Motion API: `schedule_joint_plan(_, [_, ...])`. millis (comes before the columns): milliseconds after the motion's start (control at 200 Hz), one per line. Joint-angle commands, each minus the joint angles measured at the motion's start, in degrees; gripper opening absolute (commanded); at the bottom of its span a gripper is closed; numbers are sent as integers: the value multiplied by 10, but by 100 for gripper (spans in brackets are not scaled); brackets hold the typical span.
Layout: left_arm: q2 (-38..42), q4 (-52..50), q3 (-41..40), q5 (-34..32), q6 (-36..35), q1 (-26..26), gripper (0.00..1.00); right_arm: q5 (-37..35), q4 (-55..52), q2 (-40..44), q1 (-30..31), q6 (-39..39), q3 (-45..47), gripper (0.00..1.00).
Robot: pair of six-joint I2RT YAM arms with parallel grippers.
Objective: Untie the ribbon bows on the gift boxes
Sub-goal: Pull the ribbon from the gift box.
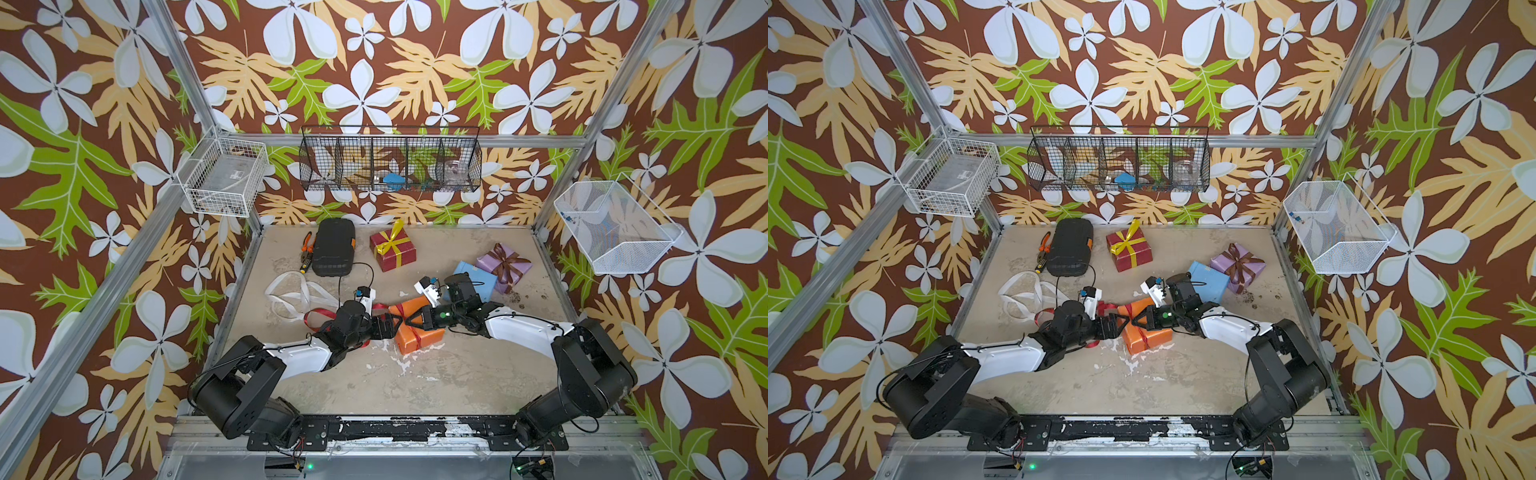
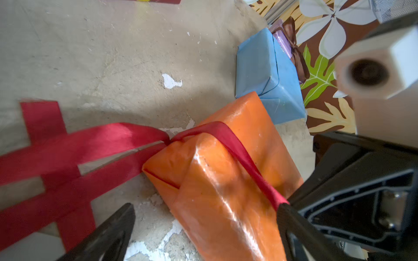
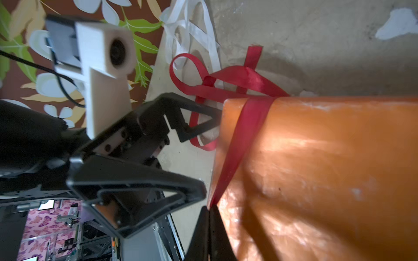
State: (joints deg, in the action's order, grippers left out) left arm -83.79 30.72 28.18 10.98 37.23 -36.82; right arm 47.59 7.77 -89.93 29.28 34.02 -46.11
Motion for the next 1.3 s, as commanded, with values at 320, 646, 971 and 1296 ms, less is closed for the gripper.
schedule_joint_plan(320, [-62, -43, 71, -13, -19, -3, 100, 49, 69, 7, -12, 29, 16, 0])
schedule_joint_plan(646, [-88, -35, 75, -29, -17, -3, 100, 4, -5, 4, -12, -42, 16, 30])
schedule_joint_plan(971, [-108, -18, 83, -1, -16, -3, 100, -50, -60, 27, -12, -116, 20, 50])
schedule_joint_plan(1296, [-100, 22, 73, 29, -16, -3, 100, -16, -17, 6, -12, -113, 43, 49])
